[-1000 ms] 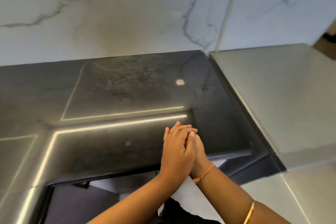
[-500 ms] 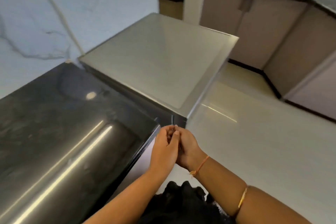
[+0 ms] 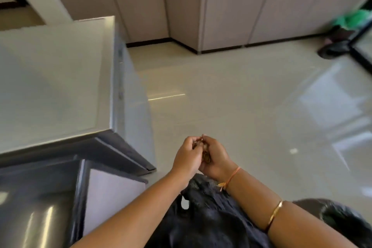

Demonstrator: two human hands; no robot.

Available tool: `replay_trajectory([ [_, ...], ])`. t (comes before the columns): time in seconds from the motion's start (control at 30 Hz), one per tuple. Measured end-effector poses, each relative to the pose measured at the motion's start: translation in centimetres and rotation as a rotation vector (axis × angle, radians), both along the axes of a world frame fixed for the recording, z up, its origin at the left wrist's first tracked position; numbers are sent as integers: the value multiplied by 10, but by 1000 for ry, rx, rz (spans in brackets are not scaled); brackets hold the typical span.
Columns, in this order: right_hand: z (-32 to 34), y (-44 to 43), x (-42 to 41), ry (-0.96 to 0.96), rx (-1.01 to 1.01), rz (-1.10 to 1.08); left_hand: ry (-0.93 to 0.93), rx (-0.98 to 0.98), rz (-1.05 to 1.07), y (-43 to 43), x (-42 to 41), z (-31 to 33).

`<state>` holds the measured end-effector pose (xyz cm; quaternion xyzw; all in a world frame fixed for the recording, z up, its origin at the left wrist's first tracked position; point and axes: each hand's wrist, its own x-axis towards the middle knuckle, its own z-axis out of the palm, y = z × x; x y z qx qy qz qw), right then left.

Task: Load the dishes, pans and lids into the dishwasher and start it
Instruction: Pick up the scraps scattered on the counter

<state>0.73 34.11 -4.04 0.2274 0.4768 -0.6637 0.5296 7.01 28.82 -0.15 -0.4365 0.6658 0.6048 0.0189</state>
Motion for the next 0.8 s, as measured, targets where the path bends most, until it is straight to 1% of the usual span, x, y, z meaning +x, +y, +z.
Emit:
replay_trajectory([
  [0.17,0,69,-51,54,-62,-185,31,-22,-234,53,-59,2],
  [0.27,-5,103,-80,67,-100,-198,16,-53,-334,77,-92,-3],
  [0.43,-23,198,-142,61,-172,-281,-29,-70,-502,162,-165,-14],
  [0.57,-39,283,-178,34,-162,-505,-44,-97,-711,242,-217,-26],
  [0.67,-50,342,-192,5,-102,-701,-57,-81,-866,301,-246,-38],
  [0.8,-68,419,-202,-54,-30,-1087,-67,-17,-1093,377,-266,-52],
])
